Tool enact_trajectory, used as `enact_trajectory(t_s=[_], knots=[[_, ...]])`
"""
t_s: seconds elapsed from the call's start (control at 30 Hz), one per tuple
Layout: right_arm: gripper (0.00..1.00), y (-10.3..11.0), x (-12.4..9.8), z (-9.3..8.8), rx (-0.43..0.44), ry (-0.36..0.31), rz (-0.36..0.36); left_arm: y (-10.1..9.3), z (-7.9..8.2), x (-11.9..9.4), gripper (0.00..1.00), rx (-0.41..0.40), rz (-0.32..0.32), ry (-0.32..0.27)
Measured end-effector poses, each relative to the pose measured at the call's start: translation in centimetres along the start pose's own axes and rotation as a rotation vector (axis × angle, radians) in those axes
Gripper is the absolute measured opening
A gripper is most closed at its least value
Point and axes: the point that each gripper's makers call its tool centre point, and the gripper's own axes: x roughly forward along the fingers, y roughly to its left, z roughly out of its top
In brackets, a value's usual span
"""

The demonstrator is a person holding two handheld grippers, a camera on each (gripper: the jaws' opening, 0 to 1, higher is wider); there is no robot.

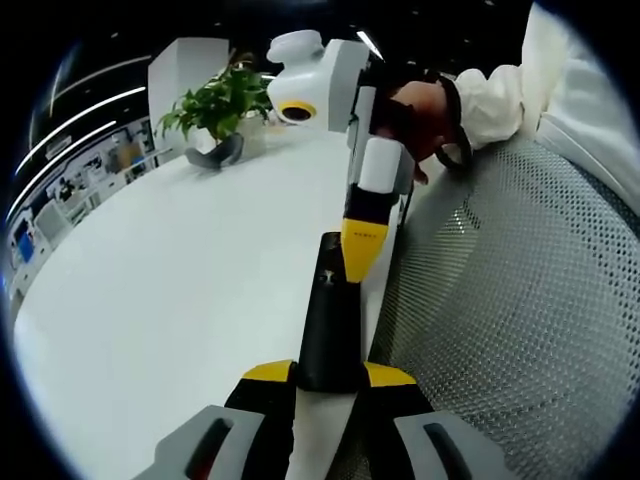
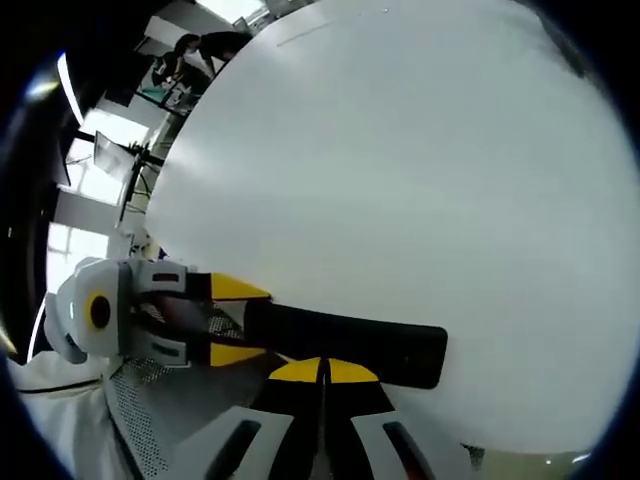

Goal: Press the specified remote control buttons in sequence, fully releasing each button before pressing the next.

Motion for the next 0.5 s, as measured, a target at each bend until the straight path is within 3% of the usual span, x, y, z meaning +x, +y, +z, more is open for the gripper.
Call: enact_trajectory(t_s=[0.27,0.5], knots=[[0.0,-0.07,0.18,-0.15,-0.036,0.003,-0.026,0.07,0.09,0.01,0.25,-0.021,-0.003,-0.009],[0.0,-0.18,0.25,-0.08,0.0,0.005,0.001,0.03,0.08,0.02,0.25,-0.023,-0.004,-0.008]])
